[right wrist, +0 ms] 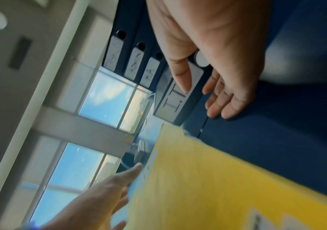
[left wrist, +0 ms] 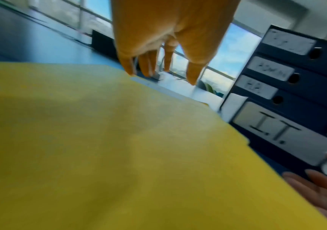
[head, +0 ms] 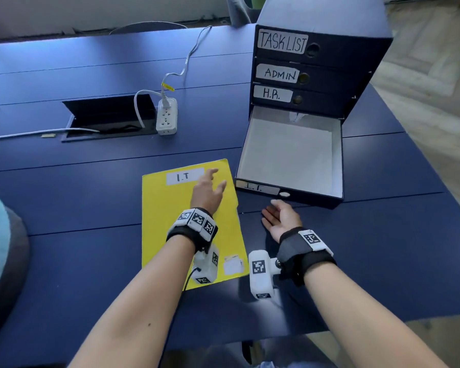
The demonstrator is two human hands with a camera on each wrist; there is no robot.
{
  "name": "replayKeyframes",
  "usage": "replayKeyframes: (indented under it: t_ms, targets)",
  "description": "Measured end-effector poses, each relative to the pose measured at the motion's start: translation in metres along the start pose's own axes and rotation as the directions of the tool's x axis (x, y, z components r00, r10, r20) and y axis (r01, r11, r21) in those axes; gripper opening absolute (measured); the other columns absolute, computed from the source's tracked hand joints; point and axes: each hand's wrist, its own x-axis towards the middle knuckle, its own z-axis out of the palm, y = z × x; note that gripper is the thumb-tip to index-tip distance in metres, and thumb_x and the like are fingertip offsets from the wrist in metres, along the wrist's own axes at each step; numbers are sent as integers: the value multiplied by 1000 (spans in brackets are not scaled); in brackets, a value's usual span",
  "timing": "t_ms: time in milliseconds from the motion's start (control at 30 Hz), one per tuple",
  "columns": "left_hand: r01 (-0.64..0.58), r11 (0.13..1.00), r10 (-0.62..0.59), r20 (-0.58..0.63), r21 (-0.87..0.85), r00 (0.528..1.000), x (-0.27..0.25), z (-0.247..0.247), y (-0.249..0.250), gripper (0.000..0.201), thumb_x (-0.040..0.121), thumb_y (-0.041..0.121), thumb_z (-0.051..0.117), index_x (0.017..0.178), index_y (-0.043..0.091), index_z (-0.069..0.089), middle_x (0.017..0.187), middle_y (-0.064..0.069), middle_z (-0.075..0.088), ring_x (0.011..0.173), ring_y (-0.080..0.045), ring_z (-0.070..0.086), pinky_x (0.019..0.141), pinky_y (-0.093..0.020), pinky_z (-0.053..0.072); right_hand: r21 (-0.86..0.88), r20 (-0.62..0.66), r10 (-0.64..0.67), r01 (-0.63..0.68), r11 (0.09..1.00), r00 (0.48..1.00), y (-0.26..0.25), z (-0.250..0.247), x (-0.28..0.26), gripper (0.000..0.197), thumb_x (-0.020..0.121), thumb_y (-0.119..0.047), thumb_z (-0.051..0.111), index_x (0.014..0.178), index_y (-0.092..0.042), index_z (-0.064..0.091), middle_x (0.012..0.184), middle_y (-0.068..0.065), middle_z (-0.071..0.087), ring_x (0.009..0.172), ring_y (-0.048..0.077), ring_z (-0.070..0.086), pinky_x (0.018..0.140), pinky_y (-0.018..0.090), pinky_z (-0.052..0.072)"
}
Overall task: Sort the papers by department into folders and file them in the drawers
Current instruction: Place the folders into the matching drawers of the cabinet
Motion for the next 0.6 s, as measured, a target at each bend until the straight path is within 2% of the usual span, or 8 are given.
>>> replayKeyframes:
  t_ms: [67, 133, 200, 300, 400, 433, 500, 600]
  targets:
    - [179, 979, -160, -175, 99, 972, -9, -16, -25, 53, 88, 29, 59, 133, 7, 41, 138, -15, 40, 128, -28, 37, 102, -39, 33, -147, 25, -6, 10, 989, 1000, 12, 7, -5, 20, 90, -7, 49, 71, -12, 50, 75, 3, 53, 81, 21, 55, 74, 31, 40]
    - [440, 886, -393, -269, 145, 879, -25, -35, -49, 70, 83, 36, 65, 135, 3, 32, 144, -16, 24, 134, -32, 22, 104, -47, 28, -268, 67, -9, 27, 963, 998, 23, 17, -11, 23, 91, -4, 45, 69, -10, 49, 74, 4, 53, 82, 21, 54, 79, 33, 39]
    - [607, 788, -568, -260, 101, 781, -42, -50, -67, 85, 78, 39, 70, 136, -3, 25, 145, -19, 16, 136, -34, 14, 106, -49, 26, -358, 105, -9, 46, 933, 994, 33, 29, -16, 24, 89, 1, 42, 67, -9, 46, 69, 6, 51, 69, 19, 52, 69, 32, 41]
    - [696, 713, -663, -243, 86, 708, -59, -67, -90, 91, 75, 41, 72, 135, -5, 23, 144, -22, 18, 135, -35, 18, 106, -47, 26, -492, 146, -12, 83, 867, 989, 46, 43, -20, 24, 85, 5, 41, 65, -9, 44, 64, 8, 47, 58, 20, 45, 57, 28, 38]
    - [745, 667, -732, -163, 31, 662, -61, -93, -110, 83, 78, 37, 71, 136, -5, 28, 142, -22, 31, 131, -36, 31, 105, -45, 31, -626, 178, -76, 173, 761, 981, 60, 50, -15, 25, 78, 1, 47, 60, -14, 41, 66, 11, 41, 62, 22, 40, 64, 34, 35]
    - [744, 668, -742, -96, -22, 663, -61, -102, -116, 76, 79, 33, 71, 134, -5, 34, 139, -21, 39, 126, -36, 40, 102, -43, 37, -670, 188, -85, 191, 717, 978, 64, 52, -11, 26, 76, 0, 49, 57, -15, 41, 66, 10, 41, 65, 23, 40, 66, 34, 36]
    - [679, 711, -683, 48, -186, 729, -64, -119, -122, 57, 83, 21, 69, 128, -3, 45, 128, -18, 53, 112, -33, 54, 87, -37, 44, -691, 199, -100, 212, 691, 975, 72, 54, -6, 29, 74, 2, 48, 52, -16, 40, 61, 7, 38, 70, 24, 38, 67, 36, 34]
    - [552, 707, -546, 155, -442, 824, -71, -131, -121, 43, 86, 0, 60, 127, -3, 46, 126, -21, 54, 83, -24, 62, 71, -35, 50, -769, 212, -151, 260, 584, 966, 79, 58, -4, 39, 77, 4, 49, 49, -18, 32, 56, 2, 29, 70, 23, 34, 67, 34, 30]
